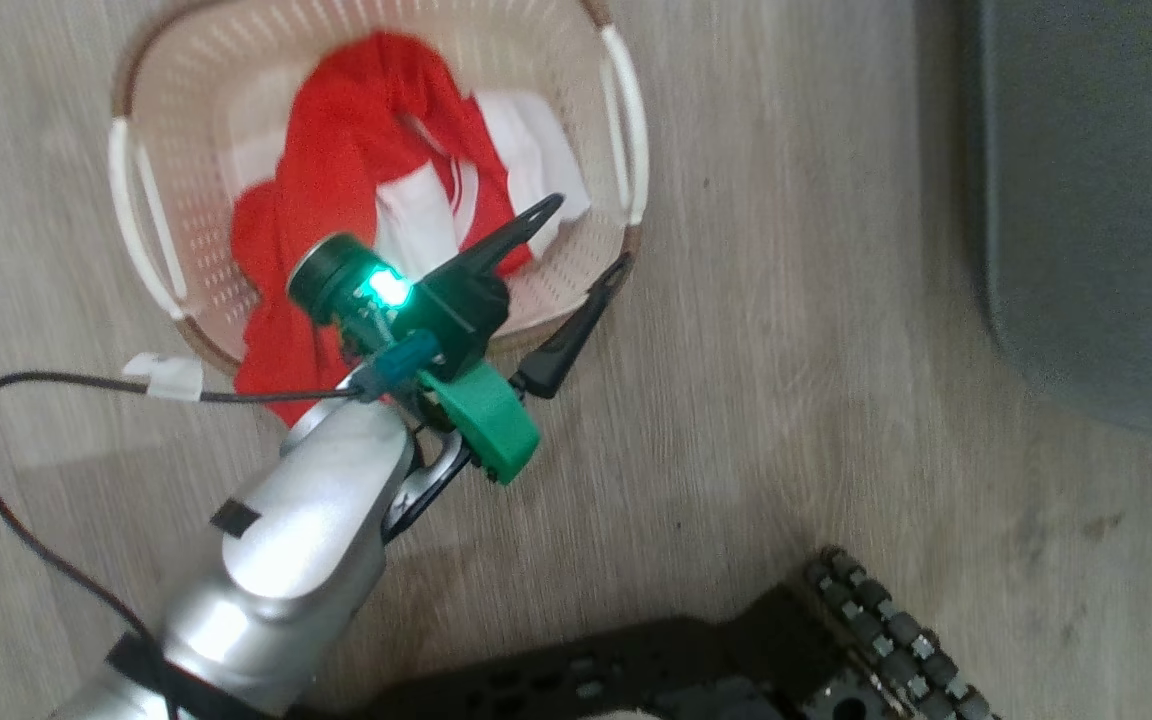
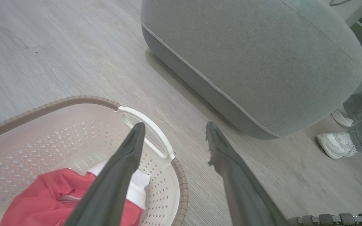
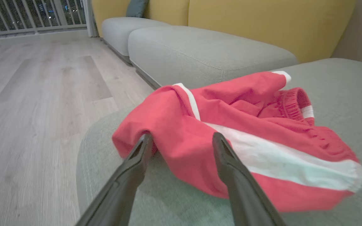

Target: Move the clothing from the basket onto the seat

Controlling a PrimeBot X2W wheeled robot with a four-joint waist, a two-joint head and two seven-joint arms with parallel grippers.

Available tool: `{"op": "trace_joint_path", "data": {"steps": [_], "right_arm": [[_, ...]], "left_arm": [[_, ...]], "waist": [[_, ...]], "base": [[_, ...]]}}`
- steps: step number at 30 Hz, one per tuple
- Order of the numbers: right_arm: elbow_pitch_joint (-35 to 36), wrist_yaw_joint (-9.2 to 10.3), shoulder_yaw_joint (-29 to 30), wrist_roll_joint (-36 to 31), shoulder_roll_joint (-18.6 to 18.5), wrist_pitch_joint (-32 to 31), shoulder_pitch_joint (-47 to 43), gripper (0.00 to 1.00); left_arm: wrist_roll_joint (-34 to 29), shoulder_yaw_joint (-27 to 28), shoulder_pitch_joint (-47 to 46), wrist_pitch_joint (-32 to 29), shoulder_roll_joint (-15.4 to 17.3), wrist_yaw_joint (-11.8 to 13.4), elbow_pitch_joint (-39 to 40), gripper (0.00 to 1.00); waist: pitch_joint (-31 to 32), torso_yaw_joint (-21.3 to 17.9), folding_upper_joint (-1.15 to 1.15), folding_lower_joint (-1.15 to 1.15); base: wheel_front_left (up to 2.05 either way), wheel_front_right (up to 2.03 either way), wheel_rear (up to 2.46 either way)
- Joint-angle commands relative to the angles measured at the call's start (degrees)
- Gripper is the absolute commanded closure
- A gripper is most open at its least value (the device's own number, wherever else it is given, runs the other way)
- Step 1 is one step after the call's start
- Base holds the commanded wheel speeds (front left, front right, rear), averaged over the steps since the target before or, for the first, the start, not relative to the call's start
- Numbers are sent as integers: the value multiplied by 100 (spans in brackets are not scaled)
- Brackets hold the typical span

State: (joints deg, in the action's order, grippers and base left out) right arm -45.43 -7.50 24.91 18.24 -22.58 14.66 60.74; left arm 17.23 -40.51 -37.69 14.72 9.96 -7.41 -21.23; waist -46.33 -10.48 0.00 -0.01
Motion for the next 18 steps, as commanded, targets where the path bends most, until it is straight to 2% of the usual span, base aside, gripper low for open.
{"op": "trace_joint_path", "data": {"steps": [1,6,10,18], "right_arm": [[223,1,-68,4,-163,33,-210,0],[934,1,-773,-185,10,33,-1577,0],[1688,1,-1028,-271,364,33,-2525,0],[3038,1,-1183,-724,1113,33,-4343,0]], "left_arm": [[32,145,249,28,9,-7,105,0],[258,505,741,28,-136,15,-242,0],[450,1016,1242,28,-228,110,-321,0],[394,2050,1961,28,-429,156,-179,0]], "waist": [[515,-86,0,1],[1461,-109,0,1],[2144,-60,0,1],[3072,564,0,1]], "base": [[0,0,0],[0,0,0],[0,0,0],[0,0,0]]}}
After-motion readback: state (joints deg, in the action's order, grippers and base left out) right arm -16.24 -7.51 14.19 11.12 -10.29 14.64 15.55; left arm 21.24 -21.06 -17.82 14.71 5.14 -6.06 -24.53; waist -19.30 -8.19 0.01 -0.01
